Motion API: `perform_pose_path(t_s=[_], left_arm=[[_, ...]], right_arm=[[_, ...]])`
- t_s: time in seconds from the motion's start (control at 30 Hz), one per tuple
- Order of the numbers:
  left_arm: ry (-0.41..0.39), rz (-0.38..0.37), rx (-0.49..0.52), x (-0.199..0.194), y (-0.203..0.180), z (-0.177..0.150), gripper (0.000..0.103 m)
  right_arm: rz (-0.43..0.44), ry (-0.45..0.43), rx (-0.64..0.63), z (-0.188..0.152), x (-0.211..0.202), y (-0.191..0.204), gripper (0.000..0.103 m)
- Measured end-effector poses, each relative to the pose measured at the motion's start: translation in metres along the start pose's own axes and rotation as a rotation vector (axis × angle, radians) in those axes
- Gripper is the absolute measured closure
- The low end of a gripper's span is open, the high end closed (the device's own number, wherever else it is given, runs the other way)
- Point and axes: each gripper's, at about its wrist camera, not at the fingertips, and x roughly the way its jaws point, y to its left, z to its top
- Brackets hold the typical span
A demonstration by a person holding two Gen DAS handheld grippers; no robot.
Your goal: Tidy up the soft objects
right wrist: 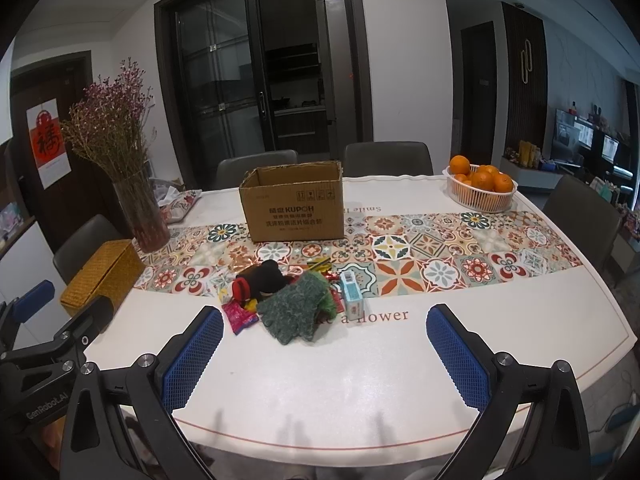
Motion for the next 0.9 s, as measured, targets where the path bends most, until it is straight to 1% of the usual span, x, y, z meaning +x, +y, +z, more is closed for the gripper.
perform_pose_path(t_s=[0.53,0.9], left_arm=[[-0.003,-0.002,0.001,0.0002,-0.0017,0.0008,0.000],[0.002,-0.025,0.011,0.0067,-0.0058,0.0020,0.000]], right_arm=[[0.002,0.001,0.001,0.0004,0.0011,-0.0002,0.000],[-0.001,0.006,0.005,0.0010,0.0031,-0.0043,0.000]])
